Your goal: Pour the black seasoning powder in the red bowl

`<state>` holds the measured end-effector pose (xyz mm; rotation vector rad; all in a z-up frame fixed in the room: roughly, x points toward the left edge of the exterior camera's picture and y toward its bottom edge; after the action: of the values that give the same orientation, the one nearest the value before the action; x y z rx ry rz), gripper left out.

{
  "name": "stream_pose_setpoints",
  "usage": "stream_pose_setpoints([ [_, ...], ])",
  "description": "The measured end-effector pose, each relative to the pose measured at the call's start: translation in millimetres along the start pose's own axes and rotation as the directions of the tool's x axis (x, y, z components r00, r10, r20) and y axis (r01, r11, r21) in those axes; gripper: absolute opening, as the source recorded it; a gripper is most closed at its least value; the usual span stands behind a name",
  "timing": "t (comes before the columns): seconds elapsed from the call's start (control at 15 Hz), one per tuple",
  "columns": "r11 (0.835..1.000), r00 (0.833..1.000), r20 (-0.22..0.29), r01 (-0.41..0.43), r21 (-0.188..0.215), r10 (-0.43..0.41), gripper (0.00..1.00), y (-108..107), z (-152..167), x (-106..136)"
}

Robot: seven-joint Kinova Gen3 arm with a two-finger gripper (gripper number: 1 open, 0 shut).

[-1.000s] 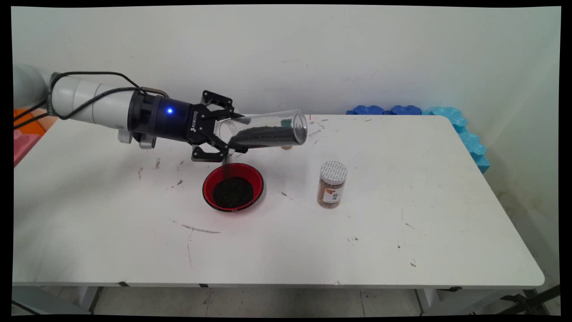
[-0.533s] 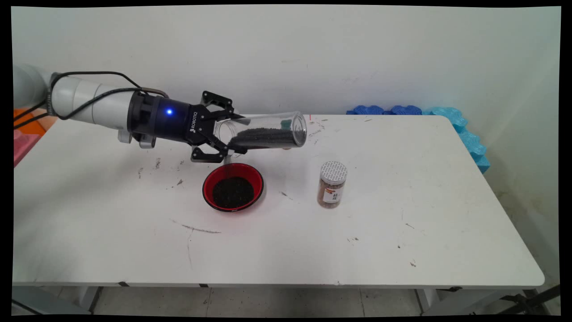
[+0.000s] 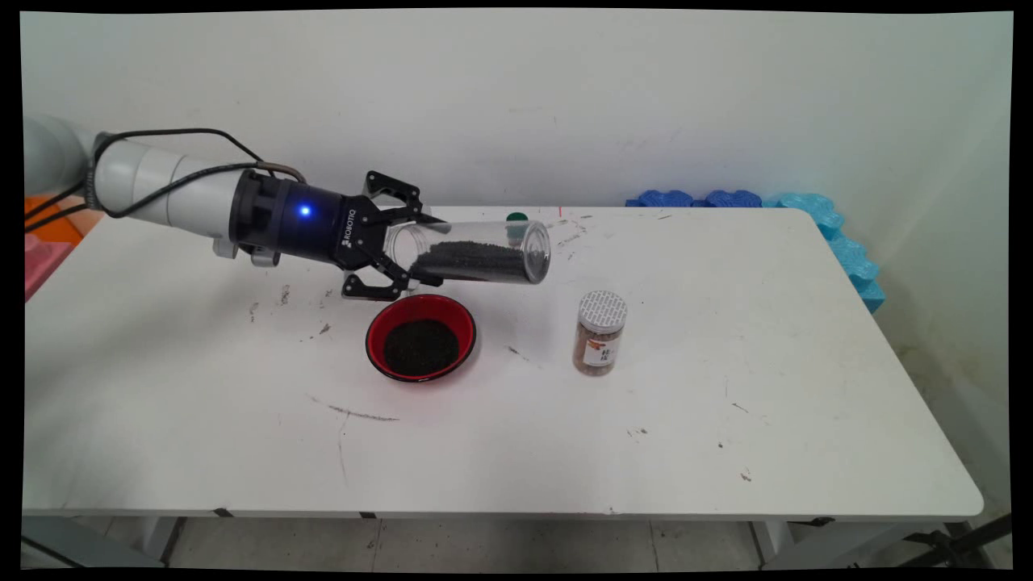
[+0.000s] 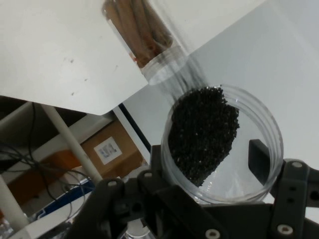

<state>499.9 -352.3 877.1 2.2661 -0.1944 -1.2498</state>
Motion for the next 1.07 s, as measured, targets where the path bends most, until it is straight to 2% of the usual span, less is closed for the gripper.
stream_pose_setpoints([
  [0.53,0.992,0.993,-0.013,-0.119,0.042,0.12,0.0,-1.5,0.5,4.1],
  [0.8,0.976,0.978,-0.02,-0.206,0.07,0.208,0.0,0.2,-0.1,6.5],
  [1.07,0.951,0.955,-0.022,-0.293,0.093,0.297,0.0,4.9,-0.9,7.6],
])
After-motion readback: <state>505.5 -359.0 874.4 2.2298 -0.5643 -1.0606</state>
